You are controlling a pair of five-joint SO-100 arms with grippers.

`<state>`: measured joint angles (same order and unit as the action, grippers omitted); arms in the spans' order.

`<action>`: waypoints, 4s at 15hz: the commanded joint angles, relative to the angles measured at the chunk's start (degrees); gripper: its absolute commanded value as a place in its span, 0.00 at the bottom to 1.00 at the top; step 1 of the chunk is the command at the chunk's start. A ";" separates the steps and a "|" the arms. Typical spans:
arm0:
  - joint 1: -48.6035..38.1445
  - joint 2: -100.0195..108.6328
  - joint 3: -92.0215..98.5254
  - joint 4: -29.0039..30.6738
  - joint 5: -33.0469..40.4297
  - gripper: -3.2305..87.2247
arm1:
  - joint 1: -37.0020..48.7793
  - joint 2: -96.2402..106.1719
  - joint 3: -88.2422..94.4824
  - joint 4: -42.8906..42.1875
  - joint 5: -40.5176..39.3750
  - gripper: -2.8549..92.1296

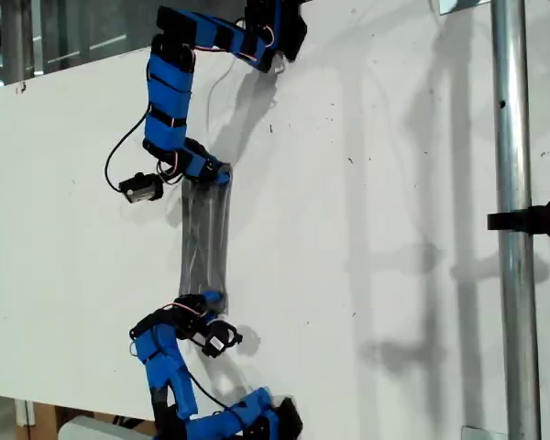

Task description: Grasp corners of a towel and fold twice.

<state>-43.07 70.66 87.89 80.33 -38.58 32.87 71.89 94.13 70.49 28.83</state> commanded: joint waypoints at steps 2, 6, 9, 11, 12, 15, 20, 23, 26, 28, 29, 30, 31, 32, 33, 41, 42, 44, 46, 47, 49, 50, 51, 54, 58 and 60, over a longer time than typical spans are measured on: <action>-1.58 13.36 -2.46 7.56 -2.72 0.40 | 2.64 11.78 -0.79 7.21 0.62 0.46; -1.67 36.39 3.87 10.37 -5.89 0.45 | 5.62 32.08 4.92 14.24 4.57 0.44; 4.04 59.59 23.82 3.60 -10.11 0.44 | 7.21 50.80 23.55 10.37 13.18 0.44; 9.58 74.44 37.00 -0.53 -13.36 0.39 | 5.89 60.21 37.62 3.43 20.21 0.48; 12.22 82.44 44.47 -3.25 -15.38 0.35 | 5.01 63.54 43.24 0.53 23.38 0.49; 24.26 112.24 65.21 -12.74 -18.81 0.02 | 2.29 67.68 50.45 -5.19 30.23 0.50; 31.55 128.32 83.76 -11.87 -28.83 0.00 | 1.49 53.26 49.57 -19.16 34.01 0.49; 32.96 128.32 85.43 -12.30 -29.44 0.00 | -1.23 32.43 38.32 -23.12 37.71 0.49; 33.05 128.32 85.69 -12.39 -29.27 0.00 | -0.62 23.20 30.50 -24.79 40.96 0.45; 33.05 128.32 85.78 -12.39 -29.27 0.00 | -0.09 16.79 23.64 -24.87 40.43 0.46; 33.22 128.32 85.69 -12.39 -29.27 0.00 | 0.18 14.33 20.83 -24.87 40.25 0.46; 33.31 128.32 85.61 -12.39 -29.27 0.00 | 0.53 12.22 18.54 -25.75 39.73 0.46; 33.49 128.32 85.61 -12.30 -29.27 0.00 | 0.79 10.72 16.96 -27.07 39.46 0.45; 33.75 128.32 85.61 -12.30 -29.36 0.00 | 1.05 9.49 15.82 -28.74 38.94 0.42; 34.01 128.32 85.61 -12.30 -29.36 0.00 | 1.23 8.88 15.12 -29.62 38.23 0.39; 34.54 128.32 87.28 -13.01 -29.18 0.00 | -2.99 37.88 28.92 -1.85 36.83 0.03; 34.45 128.32 88.15 -13.18 -29.18 0.00 | -4.66 45.53 30.59 4.83 38.67 0.03; 34.54 128.32 89.56 -13.18 -29.27 0.00 | -7.21 61.79 34.01 15.21 42.80 0.03; 34.54 128.32 90.18 -13.18 -29.18 0.00 | -8.35 71.72 35.16 17.49 44.21 0.03; 34.37 128.32 90.35 -13.18 -28.92 0.00 | -8.61 71.02 34.01 14.77 44.03 0.03; 34.10 128.32 90.35 -13.18 -28.48 0.00 | -8.88 63.37 31.38 3.60 42.80 0.03; 34.19 128.32 90.44 -13.10 -28.48 0.00 | -9.14 57.57 28.56 -1.67 42.10 0.03; 34.28 128.32 90.44 -12.92 -28.56 0.00 | -9.32 51.06 24.87 -5.89 41.40 0.03; 34.37 128.32 90.53 -12.83 -28.92 0.00 | -10.90 31.73 10.90 -15.38 39.02 0.03; 34.10 128.32 90.62 -12.57 -29.09 0.00 | -12.48 19.78 -1.67 -27.42 34.10 0.31; 34.19 128.32 90.70 -12.48 -29.36 0.00 | -11.34 24.26 -1.76 -30.67 33.75 0.15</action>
<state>-9.05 198.63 178.07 68.38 -67.32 21.09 91.32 96.15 42.10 63.28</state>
